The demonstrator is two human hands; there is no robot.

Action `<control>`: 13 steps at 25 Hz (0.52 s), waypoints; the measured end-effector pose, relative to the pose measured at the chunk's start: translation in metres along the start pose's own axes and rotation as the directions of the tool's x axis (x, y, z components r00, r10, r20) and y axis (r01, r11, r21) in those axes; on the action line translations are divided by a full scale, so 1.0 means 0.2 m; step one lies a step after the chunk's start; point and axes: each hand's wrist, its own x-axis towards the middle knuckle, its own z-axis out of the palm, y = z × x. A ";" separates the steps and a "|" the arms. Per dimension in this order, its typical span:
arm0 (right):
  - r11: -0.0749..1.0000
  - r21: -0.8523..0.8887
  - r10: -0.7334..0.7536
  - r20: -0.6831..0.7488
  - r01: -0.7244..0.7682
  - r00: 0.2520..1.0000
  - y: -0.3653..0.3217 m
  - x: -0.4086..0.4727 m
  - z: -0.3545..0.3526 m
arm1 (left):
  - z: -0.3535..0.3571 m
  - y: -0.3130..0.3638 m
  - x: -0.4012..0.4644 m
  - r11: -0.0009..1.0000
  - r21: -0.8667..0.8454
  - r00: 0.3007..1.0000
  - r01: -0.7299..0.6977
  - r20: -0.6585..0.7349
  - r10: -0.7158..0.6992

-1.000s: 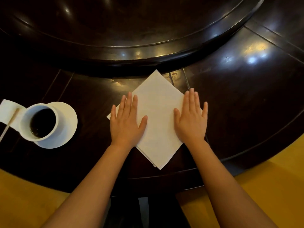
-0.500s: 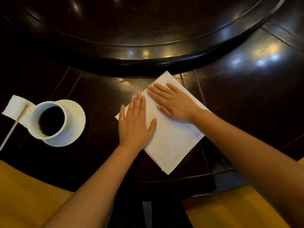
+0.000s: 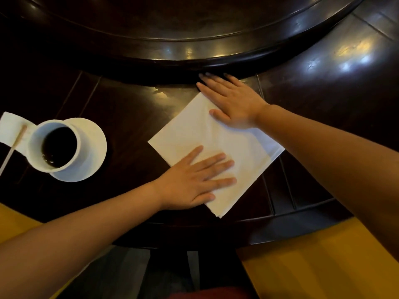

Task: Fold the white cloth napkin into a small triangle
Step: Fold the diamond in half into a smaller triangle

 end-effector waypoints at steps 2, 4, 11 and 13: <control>0.999 0.012 0.043 0.004 -0.043 0.999 0.00 0.00 -0.01 | 0.01 0.06 -0.04 0.991 0.000 0.991 -0.132 0.033 0.132; 0.997 0.015 0.069 0.008 -0.070 0.998 0.00 -0.01 -0.01 | 0.03 0.13 -0.09 0.984 -0.011 0.982 -0.180 0.048 0.180; 0.891 0.094 0.447 -0.007 -0.445 0.894 -0.10 -0.02 -0.02 | 0.01 0.19 -0.14 0.967 -0.128 0.971 -0.219 0.071 0.230; 0.888 0.139 0.448 -0.061 -0.437 0.892 -0.14 -0.15 -0.03 | -0.02 0.17 -0.18 0.984 -0.116 0.991 -0.133 -0.015 0.132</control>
